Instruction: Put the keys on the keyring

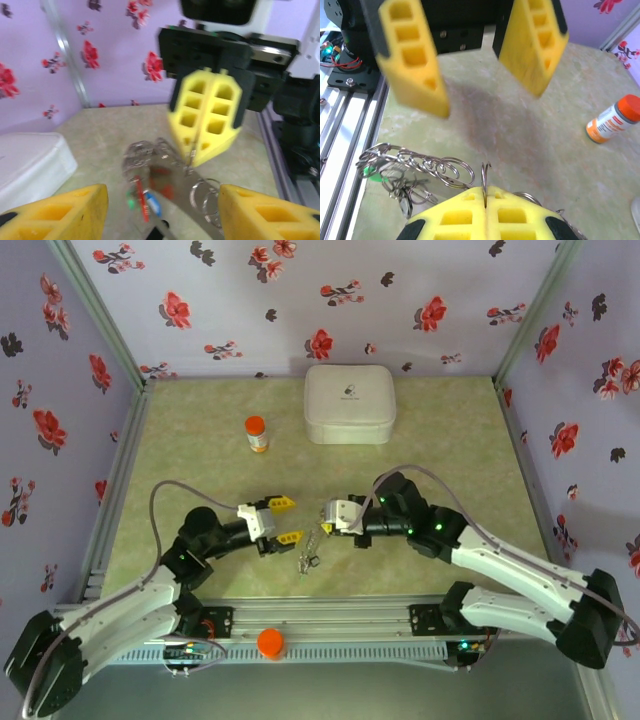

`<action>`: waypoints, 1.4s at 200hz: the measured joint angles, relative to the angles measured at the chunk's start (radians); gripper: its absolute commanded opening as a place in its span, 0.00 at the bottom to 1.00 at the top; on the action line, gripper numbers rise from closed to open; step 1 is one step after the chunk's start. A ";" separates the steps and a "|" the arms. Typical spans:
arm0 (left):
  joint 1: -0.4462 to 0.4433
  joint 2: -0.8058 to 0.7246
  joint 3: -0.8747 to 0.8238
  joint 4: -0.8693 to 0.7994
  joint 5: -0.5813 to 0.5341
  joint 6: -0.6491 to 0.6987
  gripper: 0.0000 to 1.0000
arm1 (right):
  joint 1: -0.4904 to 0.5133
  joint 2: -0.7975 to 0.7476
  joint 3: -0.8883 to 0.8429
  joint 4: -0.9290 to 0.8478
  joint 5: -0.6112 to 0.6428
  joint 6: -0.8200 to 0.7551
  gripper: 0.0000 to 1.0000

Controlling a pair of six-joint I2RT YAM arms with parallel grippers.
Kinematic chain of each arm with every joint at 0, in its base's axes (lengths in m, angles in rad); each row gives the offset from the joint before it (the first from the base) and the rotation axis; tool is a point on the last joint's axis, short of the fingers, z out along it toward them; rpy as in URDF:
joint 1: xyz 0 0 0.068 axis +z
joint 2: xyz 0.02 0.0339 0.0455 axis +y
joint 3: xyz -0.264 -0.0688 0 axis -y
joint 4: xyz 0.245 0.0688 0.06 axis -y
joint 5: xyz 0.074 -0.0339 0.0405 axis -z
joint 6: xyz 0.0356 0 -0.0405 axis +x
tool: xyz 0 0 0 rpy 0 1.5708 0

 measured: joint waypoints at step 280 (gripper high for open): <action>-0.223 1.093 0.903 -0.868 -0.632 -0.951 0.39 | 0.000 -0.428 0.009 -0.573 0.352 -0.092 0.00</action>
